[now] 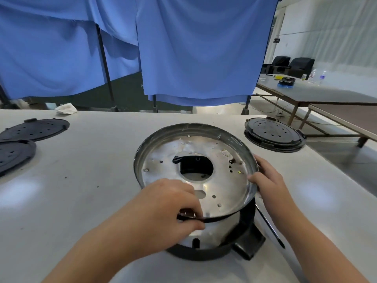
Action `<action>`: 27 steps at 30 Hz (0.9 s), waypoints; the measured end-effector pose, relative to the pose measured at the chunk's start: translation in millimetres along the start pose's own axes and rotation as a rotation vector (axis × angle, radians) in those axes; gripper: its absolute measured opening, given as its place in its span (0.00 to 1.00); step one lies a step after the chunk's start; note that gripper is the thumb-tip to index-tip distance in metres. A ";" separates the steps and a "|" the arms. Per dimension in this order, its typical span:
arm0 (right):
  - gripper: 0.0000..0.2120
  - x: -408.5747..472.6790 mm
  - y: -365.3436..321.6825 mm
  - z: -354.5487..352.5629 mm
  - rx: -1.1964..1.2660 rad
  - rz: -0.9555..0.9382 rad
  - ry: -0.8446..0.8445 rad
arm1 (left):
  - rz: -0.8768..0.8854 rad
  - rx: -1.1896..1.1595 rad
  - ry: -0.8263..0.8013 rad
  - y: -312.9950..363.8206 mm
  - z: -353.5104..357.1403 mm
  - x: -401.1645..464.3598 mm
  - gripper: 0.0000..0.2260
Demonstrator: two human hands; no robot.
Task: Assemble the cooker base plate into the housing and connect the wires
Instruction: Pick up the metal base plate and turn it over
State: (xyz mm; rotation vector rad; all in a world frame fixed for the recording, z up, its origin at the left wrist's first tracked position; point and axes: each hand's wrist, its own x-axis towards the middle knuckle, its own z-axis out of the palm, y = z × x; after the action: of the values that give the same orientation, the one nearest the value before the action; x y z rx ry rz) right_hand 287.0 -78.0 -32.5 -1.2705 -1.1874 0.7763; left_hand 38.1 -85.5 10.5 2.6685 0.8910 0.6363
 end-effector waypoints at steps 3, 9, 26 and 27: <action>0.28 -1.4 0.1 -0.1 -0.061 -0.021 -0.028 | 0.003 -0.010 -0.017 0.0 1.4 -0.6 0.15; 0.24 -7.5 1.2 2.9 -0.169 0.005 -0.075 | -0.041 -0.097 -0.109 0.7 1.9 -4.0 0.07; 0.33 -18.6 -11.3 4.7 -0.296 -0.078 -0.261 | -0.257 -0.415 0.047 -16.4 -31.3 -7.5 0.13; 0.34 -18.9 -12.1 4.2 -0.298 -0.081 -0.257 | -0.295 -0.452 0.233 -24.2 -31.3 -5.0 0.10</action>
State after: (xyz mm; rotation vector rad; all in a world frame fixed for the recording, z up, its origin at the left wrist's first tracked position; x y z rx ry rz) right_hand 276.0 -96.8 -25.6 -1.3823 -1.5988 0.7369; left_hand 7.3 -66.5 27.1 2.0465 1.0297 0.9555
